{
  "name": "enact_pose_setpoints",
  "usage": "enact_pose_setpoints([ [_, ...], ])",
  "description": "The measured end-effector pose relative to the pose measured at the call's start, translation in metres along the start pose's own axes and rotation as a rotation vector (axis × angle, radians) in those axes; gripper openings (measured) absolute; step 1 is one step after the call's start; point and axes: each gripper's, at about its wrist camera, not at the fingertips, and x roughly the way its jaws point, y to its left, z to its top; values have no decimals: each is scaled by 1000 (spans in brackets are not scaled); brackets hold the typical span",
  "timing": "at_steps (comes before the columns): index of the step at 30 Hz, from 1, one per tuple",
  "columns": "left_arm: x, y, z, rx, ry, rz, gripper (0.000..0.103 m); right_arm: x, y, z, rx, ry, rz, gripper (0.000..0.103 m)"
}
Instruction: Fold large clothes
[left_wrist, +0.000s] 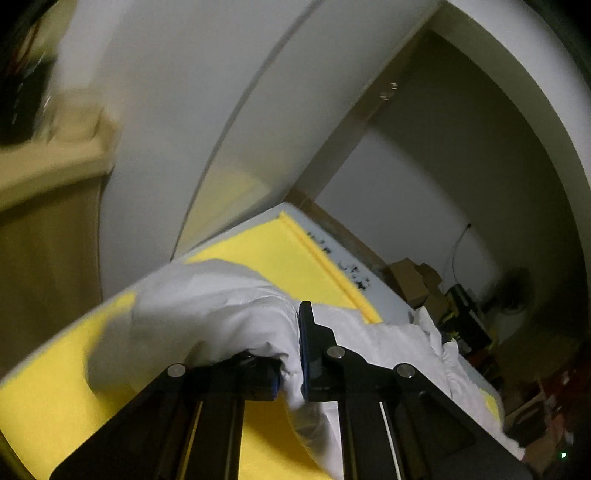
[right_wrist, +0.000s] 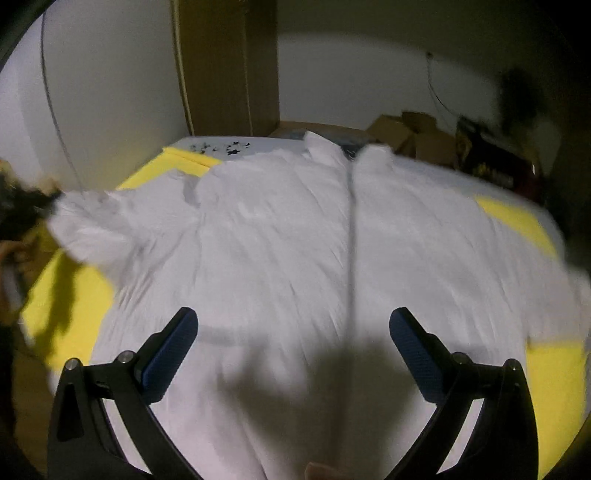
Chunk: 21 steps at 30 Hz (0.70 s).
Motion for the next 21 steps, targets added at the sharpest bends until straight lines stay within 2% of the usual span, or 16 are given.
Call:
enact_pose_setpoints([
  [2,-8,-16,3,33,-15,-10,6,45,29,33,-19,29,-29,103],
  [6,-20,-49,8,122,-54,-15,6,117,79,65,-106,75,-113,103],
  [8,-23,-63,7,169,-70,-7,6,139,101,70,-147,75,-128,103],
  [10,-26,-75,5,193,-77,-5,6,168,124,73,-209,92,-191,103],
  [13,-19,-83,-1,191,-50,-10,6,209,144,65,-311,190,-230,103],
  [15,-21,-89,-3,203,-57,-8,6,203,140,64,-318,137,-213,103],
  [17,-20,-96,-5,206,-57,-26,6,187,118,65,-250,119,-177,103],
  [21,-20,-137,-13,237,-60,-86,6,122,31,55,-39,38,-134,103],
])
